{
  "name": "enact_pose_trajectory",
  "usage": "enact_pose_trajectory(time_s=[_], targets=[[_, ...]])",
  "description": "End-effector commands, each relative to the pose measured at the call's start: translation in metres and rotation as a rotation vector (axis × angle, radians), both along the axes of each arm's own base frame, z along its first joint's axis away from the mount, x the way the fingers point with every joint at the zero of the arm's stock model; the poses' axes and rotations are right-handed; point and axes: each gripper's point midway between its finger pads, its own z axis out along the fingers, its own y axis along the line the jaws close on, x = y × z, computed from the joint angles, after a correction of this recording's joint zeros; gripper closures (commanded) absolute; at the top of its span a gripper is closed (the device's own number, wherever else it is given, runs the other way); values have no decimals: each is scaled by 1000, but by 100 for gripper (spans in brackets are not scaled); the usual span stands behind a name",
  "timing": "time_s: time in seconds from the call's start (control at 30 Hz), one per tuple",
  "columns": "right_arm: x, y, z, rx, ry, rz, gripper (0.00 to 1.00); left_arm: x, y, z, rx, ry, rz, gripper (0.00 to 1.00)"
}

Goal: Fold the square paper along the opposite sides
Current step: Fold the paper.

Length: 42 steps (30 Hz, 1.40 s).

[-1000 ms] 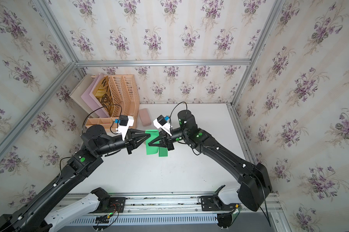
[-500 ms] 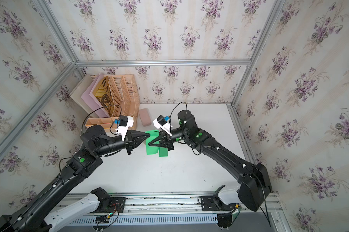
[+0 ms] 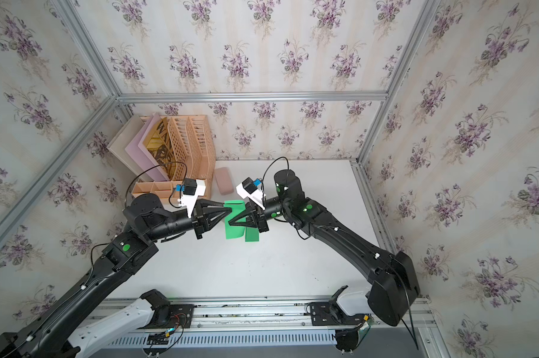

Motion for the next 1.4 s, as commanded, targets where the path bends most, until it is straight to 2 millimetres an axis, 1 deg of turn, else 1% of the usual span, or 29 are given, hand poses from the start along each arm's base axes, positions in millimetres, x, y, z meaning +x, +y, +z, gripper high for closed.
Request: enact_pose_trajectory(time_s=[0.0,0.13,0.27,0.5,0.77,1.0,1.23,1.3,1.37], targets=[[-4,-1,4,8,-14,13,100,-1,0,7,-11,-34,-5,74],[-6,-2,3,7,-15,23,100,-1,0,7,-12,-36,-6,70],[-7,-2,3,7,-16,28,100,-1,-1,7,-12,-37,-12,69],[-9,-1,3,8,-18,37,96,1,-3,8,-14,-38,-16,68],[-11,-1,3,4,-26,46,96,1,-6,9,-21,-38,-34,77],[-11,0,2,2,-29,46,97,-3,-5,12,-28,-46,-42,79],[-11,0,2,1,-28,48,97,-6,-3,14,-30,-55,-43,83],[-11,0,2,2,-30,47,97,-6,-3,14,-31,-54,-41,86],[-11,0,3,2,-30,47,97,-5,-3,13,-29,-50,-38,93]])
